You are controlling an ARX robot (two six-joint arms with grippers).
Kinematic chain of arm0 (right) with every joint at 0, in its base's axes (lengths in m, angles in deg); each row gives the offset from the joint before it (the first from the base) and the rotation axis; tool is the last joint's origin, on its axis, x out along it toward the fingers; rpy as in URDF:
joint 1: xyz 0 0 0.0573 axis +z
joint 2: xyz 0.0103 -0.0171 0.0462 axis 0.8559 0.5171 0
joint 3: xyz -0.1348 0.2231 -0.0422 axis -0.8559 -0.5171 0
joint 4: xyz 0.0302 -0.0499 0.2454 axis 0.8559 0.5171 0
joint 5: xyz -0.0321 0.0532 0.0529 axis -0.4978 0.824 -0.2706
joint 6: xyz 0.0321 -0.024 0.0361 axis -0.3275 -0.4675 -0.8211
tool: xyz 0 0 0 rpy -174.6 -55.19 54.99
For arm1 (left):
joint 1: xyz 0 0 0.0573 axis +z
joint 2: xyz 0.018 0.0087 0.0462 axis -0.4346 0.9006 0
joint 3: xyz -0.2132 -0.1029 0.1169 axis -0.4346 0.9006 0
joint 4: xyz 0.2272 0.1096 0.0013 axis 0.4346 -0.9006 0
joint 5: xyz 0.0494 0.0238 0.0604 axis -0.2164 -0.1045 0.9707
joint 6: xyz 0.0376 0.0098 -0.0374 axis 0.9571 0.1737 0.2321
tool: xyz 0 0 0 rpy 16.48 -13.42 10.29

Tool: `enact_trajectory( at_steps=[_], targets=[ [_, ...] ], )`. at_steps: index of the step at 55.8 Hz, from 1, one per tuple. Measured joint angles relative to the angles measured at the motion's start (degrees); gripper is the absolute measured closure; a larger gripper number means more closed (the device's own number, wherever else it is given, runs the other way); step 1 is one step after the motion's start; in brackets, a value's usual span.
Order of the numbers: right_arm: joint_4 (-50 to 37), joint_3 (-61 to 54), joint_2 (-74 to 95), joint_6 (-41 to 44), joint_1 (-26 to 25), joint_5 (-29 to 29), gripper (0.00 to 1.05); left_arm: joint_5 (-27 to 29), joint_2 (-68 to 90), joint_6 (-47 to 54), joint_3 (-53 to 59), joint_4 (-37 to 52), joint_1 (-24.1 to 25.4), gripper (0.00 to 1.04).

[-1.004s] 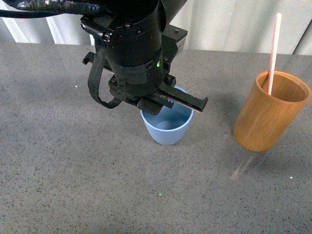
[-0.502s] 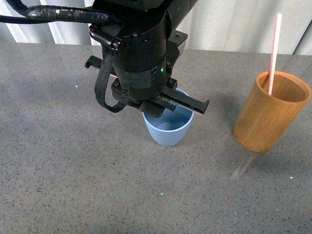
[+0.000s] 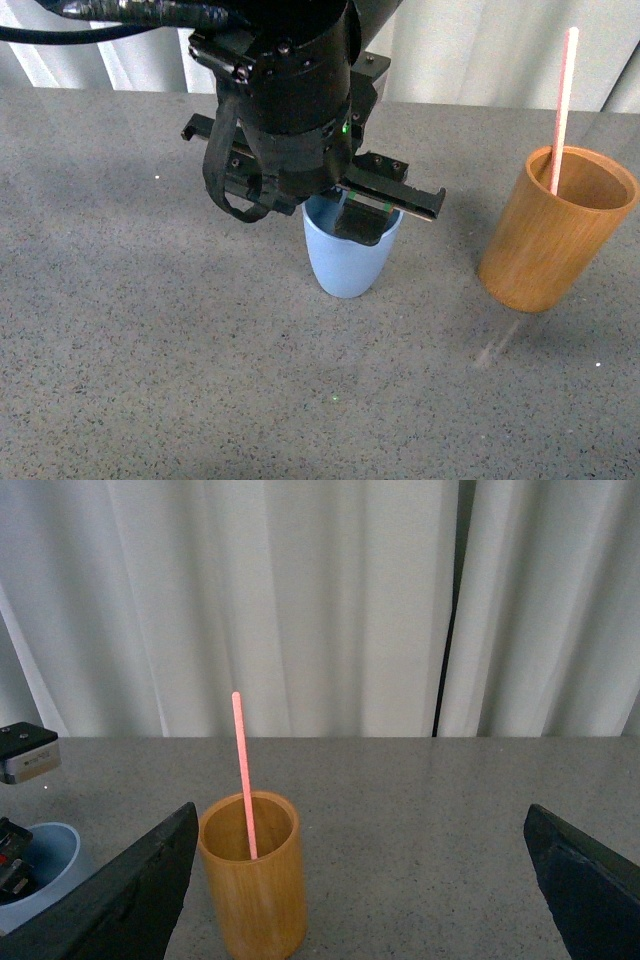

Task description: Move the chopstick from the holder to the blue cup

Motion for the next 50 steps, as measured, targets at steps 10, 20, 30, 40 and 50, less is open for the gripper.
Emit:
enact_trajectory(
  at_steps=[10, 20, 30, 40, 50],
  targets=[
    [0.0, 0.0, 0.0, 0.0, 0.0, 0.0, 0.1, -0.26, -2.47, 0.02, -0.22, -0.63, 0.92, 0.25],
    [0.0, 0.0, 0.0, 0.0, 0.0, 0.0, 0.1, -0.33, -7.48, 0.5, 0.87, 0.59, 2.97, 0.06],
    [0.0, 0.0, 0.0, 0.0, 0.0, 0.0, 0.1, -0.42, -16.68, 0.83, 9.01, 14.51, 6.32, 0.07],
    [0.0, 0.0, 0.0, 0.0, 0.0, -0.02, 0.1, 7.87, -29.94, 1.75, 25.55, 41.64, 9.86, 0.07],
    [0.0, 0.0, 0.0, 0.0, 0.0, 0.02, 0.1, 8.15, -31.3, 2.01, 27.89, 44.48, 10.32, 0.07]
  ],
)
